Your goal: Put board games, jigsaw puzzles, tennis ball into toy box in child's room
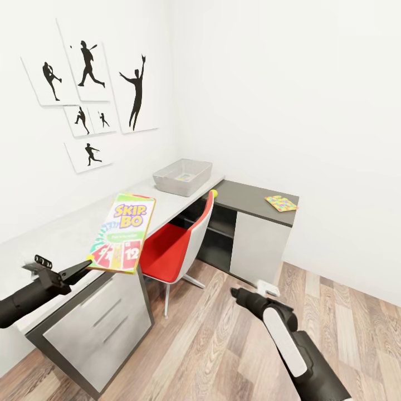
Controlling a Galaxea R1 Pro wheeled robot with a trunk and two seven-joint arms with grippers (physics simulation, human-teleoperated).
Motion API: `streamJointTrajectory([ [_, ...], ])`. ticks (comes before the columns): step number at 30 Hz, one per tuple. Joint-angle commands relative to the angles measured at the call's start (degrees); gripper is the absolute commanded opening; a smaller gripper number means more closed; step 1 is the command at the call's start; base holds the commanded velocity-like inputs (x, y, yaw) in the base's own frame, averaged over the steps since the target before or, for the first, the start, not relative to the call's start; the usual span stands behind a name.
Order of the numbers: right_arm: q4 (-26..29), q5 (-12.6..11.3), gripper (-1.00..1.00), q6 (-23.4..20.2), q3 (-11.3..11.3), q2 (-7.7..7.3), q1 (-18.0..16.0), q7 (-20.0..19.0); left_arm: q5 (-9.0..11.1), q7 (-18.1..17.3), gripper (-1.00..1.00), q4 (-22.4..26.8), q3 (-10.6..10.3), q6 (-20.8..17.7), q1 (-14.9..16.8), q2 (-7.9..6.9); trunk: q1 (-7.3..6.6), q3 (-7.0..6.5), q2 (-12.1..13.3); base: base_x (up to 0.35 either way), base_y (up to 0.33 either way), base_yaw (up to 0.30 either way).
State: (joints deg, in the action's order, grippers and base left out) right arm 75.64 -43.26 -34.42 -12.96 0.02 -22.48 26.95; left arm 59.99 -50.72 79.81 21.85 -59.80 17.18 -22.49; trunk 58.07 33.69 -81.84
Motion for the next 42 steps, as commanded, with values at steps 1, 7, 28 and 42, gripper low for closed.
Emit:
streamJointTrajectory([
  [1, -0.04, -0.53, 1.00, -0.85, 0.59, 0.01, -0.07, 0.56, -0.11, -0.32, -1.00, -0.01, 0.03, -0.20, 0.04, -0.22, 0.00, 0.06, -0.03, 0.000, 0.000, 0.000],
  [7, -0.37, -0.59, 1.00, -2.51, 3.50, 0.20, -0.19, 0.56, -0.14, -0.34, -1.00, -0.01, 0.16, -0.20, 0.04, -0.81, 0.00, 0.06, -0.03, 0.000, 0.000, 0.000],
  [28, -0.41, -0.68, 1.00, -2.61, 3.91, 0.01, -0.19, 0.47, 0.18, -0.87, -1.00, -0.01, 0.55, -0.20, -0.05, -0.96, 0.00, 0.06, -0.03, 0.077, 0.000, 0.000],
  [42, -0.32, -0.60, 1.00, -2.50, 3.95, -0.02, -0.11, 0.38, 0.56, -0.87, -1.00, -0.01, 1.65, -0.20, -0.05, -0.98, 0.00, 0.06, -0.03, 0.007, 0.039, 0.000],
])
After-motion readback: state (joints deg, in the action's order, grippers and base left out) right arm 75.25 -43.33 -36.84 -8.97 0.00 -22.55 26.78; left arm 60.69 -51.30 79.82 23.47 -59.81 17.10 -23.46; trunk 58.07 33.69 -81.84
